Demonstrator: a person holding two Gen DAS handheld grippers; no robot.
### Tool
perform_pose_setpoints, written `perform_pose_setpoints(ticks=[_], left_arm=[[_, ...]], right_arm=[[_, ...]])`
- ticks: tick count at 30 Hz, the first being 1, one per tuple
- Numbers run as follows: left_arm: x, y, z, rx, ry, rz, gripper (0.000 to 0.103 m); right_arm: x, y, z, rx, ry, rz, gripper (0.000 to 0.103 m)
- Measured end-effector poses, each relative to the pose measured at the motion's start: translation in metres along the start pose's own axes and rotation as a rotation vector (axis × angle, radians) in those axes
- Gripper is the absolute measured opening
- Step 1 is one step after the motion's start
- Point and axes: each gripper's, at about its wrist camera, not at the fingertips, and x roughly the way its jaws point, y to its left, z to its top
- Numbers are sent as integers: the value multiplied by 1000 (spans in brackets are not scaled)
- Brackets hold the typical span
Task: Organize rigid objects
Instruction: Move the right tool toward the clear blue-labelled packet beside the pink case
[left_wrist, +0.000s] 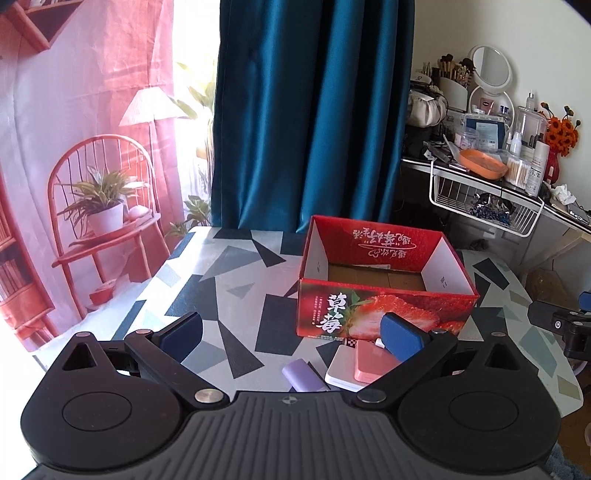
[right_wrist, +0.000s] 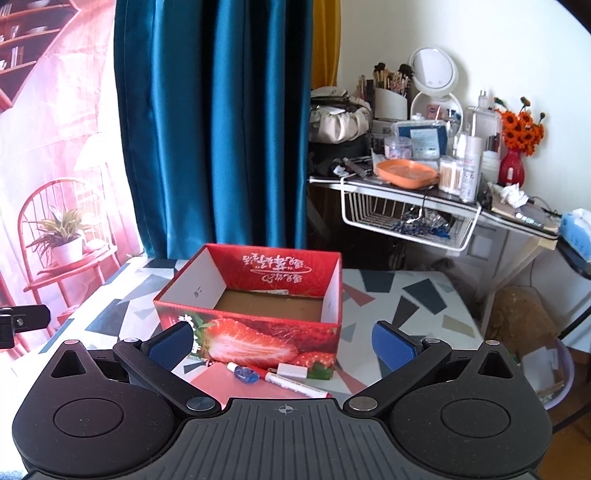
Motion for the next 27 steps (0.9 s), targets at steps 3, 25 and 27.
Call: perform_pose_setpoints(ticks=[3, 25, 27], left_arm=[[15, 0, -7, -1, 33, 10, 103], [87, 5, -58, 27, 219, 52, 103], [90, 5, -61, 29, 221, 58, 103]], right_arm=[[12, -2, -6, 16, 15, 15, 103], [95, -10, -74, 67, 141, 55, 103], [101, -12, -79, 66, 154, 27, 103]])
